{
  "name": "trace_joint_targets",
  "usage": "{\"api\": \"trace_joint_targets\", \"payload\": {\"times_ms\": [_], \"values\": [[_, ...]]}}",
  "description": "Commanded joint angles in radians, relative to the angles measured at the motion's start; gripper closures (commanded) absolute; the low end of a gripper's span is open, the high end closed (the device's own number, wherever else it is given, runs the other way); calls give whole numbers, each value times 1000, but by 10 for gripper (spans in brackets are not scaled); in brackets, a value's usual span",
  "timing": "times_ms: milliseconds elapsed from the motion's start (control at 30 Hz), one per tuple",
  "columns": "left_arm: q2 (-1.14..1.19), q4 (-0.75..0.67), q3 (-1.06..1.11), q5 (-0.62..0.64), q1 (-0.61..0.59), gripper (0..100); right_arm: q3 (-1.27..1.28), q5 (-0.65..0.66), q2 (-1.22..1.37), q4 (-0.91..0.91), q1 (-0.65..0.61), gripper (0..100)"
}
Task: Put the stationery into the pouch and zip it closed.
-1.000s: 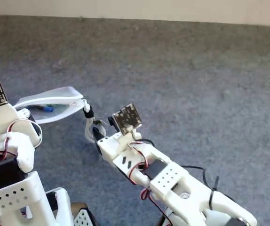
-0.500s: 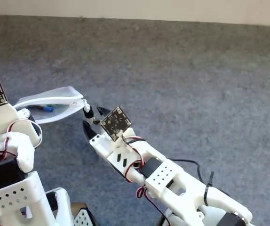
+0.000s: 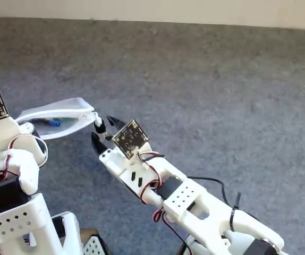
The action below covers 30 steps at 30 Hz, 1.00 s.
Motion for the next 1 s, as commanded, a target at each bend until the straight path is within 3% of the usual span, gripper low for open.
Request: {"api": "trace_joint_targets", "payload": {"times_ms": [0, 200, 800, 967], "values": [[7, -20, -5, -6, 18, 989, -97, 11, 31, -22, -5, 811], [7, -20, -5, -6, 18, 989, -154, 15, 151, -22, -4, 811], [7, -25, -5, -6, 18, 989, -150, 17, 151, -22, 13, 812], [7, -26, -5, -6, 18, 989, -150, 18, 151, -22, 13, 926]]}}
